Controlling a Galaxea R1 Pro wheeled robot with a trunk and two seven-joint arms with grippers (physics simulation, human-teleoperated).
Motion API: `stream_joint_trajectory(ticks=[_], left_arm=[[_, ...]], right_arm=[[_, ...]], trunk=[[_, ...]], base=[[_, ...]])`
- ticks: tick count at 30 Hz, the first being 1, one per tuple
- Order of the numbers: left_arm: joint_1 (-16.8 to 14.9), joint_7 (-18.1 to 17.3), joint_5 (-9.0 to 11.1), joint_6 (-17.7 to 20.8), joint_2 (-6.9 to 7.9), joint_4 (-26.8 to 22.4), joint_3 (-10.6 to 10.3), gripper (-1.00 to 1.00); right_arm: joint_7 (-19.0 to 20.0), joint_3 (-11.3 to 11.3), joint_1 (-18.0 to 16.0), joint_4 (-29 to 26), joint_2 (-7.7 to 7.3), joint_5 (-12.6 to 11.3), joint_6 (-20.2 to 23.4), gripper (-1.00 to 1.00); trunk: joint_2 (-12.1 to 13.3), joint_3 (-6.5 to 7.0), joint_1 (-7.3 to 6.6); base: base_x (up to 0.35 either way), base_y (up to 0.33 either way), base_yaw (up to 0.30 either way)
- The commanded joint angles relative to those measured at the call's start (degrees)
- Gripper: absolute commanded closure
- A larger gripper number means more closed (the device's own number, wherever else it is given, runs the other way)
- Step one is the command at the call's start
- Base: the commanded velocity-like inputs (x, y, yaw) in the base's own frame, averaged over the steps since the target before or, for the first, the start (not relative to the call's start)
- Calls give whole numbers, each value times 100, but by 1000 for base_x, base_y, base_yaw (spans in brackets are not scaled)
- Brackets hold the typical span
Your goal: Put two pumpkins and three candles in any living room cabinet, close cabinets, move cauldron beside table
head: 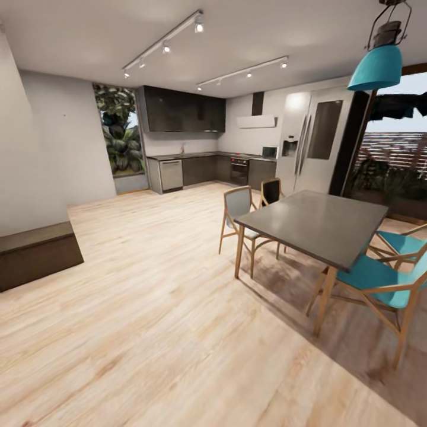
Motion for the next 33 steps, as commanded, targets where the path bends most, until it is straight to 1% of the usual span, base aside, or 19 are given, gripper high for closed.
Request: stream_joint_trajectory(ticks=[1, 4, 8, 11, 18, 26, 33], left_arm=[[3, -3, -5, -10, 1, -9, -2, -100], [3, -3, -2, -15, 1, -9, 2, -100], [3, -3, 25, -266, 2, -5, 10, -100], [3, -3, 32, -347, 1, -3, 9, -100], [3, -3, 42, -368, 1, -2, 22, -100], [3, -3, 42, -368, -8, -2, 29, -100], [3, -3, 42, -369, -8, -2, 31, -100]], right_arm=[[-4, 3, -3, 6, 2, 8, -20, -100], [-4, 3, -3, 6, 7, 10, -20, -100], [-5, 6, -3, 6, 8, 11, -20, -100], [-5, 9, -3, 6, 9, 13, -20, -100], [-5, 11, -3, 6, 9, 106, -20, -100], [-5, 6, -3, 6, 43, 119, -20, -100], [-5, 10, -3, 6, 59, 120, -25, -100]], trunk=[[-2, -7, 4], [-2, -13, 4], [-2, -21, 4], [-2, -27, 4], [-2, -41, 4], [-2, -58, 4], [-2, -72, 4]], base=[[344, 0, 238], [344, 0, 238], [344, 0, 238], [344, 0, 238], [344, 0, 238], [344, -7, 238], [341, -84, 238]])
